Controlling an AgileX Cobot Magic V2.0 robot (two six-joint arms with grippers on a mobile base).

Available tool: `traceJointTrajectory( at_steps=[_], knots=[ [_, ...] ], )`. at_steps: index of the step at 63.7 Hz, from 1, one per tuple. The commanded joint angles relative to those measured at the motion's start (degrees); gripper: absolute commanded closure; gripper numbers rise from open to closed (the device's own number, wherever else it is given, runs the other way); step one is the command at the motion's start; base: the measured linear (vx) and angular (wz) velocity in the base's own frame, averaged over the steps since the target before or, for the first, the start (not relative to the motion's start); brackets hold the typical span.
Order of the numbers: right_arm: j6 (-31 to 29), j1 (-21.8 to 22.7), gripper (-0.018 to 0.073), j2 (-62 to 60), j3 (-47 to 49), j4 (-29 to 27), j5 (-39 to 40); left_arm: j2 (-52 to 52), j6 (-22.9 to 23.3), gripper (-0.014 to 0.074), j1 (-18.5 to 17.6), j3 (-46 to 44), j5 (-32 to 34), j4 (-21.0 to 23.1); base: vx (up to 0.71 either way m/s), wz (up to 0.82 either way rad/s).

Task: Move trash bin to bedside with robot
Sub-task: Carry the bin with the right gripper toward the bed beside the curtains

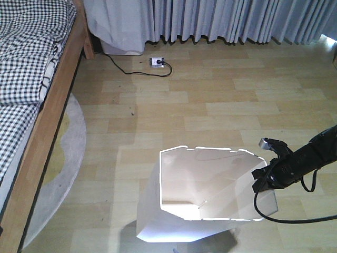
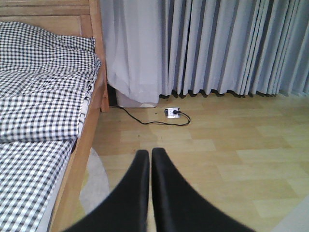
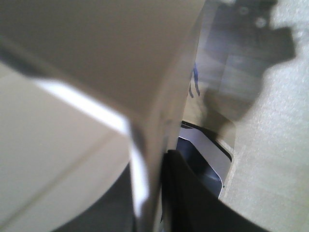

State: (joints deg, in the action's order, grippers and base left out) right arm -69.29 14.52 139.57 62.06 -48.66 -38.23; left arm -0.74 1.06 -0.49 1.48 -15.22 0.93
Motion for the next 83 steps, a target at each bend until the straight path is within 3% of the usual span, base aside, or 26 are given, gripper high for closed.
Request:
traceJointTrajectory(
  at_steps=[1, 83],
  knots=[
    [-0.51, 0.11, 0.0564, -4.58, 0.53, -3.95, -11.47, -0.81, 0.25, 0.0602, -0.34, 1.07, 3.97, 0.13, 0.28, -0.05],
    [-0.51, 0.11, 0.0564, -4.58, 0.53, -3.95, -11.66, -0.81, 0.25, 0.0602, -0.34, 1.07, 3.97, 0.13, 0.24, 0.01]
  ],
)
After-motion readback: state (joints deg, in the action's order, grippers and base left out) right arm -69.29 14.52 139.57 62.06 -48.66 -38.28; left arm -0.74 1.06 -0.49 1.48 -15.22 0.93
